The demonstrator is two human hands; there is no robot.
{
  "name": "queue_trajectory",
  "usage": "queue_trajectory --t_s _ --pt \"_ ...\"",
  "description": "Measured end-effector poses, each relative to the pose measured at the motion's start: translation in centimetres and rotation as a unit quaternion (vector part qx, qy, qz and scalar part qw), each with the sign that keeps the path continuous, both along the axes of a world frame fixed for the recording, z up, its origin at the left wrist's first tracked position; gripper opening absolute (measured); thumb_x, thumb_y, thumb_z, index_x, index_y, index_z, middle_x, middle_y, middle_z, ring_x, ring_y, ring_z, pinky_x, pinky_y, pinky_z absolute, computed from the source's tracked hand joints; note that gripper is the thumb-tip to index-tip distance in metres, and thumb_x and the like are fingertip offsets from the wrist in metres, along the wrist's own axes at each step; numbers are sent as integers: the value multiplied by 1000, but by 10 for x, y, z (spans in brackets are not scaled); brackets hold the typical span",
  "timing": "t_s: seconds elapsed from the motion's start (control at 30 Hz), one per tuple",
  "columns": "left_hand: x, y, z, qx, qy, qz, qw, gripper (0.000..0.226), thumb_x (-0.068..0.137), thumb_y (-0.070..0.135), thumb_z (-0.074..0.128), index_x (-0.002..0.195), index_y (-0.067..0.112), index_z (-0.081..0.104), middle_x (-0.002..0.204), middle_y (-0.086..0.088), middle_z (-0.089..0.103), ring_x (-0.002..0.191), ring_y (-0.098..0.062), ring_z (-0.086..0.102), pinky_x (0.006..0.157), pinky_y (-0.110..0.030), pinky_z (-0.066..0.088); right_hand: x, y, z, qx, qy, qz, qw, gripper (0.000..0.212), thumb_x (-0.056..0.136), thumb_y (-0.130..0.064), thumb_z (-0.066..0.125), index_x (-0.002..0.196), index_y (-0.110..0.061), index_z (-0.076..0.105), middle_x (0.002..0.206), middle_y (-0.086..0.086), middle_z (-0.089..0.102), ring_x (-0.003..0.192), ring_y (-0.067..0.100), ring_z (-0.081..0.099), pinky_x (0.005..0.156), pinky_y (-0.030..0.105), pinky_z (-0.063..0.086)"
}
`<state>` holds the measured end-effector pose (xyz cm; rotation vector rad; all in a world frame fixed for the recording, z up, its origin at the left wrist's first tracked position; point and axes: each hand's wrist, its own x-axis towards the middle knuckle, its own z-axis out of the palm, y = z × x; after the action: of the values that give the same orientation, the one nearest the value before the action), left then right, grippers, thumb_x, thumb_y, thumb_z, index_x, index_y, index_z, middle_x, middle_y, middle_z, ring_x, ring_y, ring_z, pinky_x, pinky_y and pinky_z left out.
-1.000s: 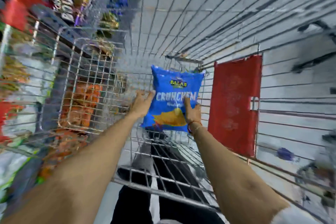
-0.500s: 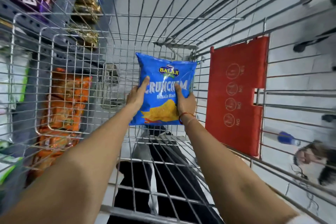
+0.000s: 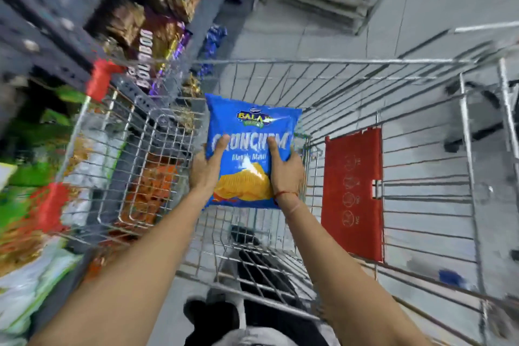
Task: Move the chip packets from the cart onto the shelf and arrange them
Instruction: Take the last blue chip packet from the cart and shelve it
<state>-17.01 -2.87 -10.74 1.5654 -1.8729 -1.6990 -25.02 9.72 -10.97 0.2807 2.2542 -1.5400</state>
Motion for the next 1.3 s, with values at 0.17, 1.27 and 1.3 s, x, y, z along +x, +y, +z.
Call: queue_trajectory --t_s 0.17,1.27,1.3 --pt "27 -16 70 -53 74 70 993 50 73 67 55 61 19 48 60 0 52 56 -20 49 57 -35 37 18 -26 78 -49 80 26 995 31 78 -57 65 67 -28 59 75 -2 72 71 13 66 66 35 52" --pt "349 -120 615 -515 324 323 725 66 72 72 51 114 22 58 117 11 58 107 -11 53 93 -33 38 277 -232 624 -522 412 281 692 42 81 -57 62 53 -28 49 50 -11 53 48 2 47 49 17 33" --pt "360 -121 617 -519 323 336 716 55 75 69 51 107 26 59 112 10 60 101 -11 55 88 -32 38 288 -239 626 -519 412 289 691 41 81 -58 61 55 -29 48 50 -12 52 49 2 47 50 17 32"
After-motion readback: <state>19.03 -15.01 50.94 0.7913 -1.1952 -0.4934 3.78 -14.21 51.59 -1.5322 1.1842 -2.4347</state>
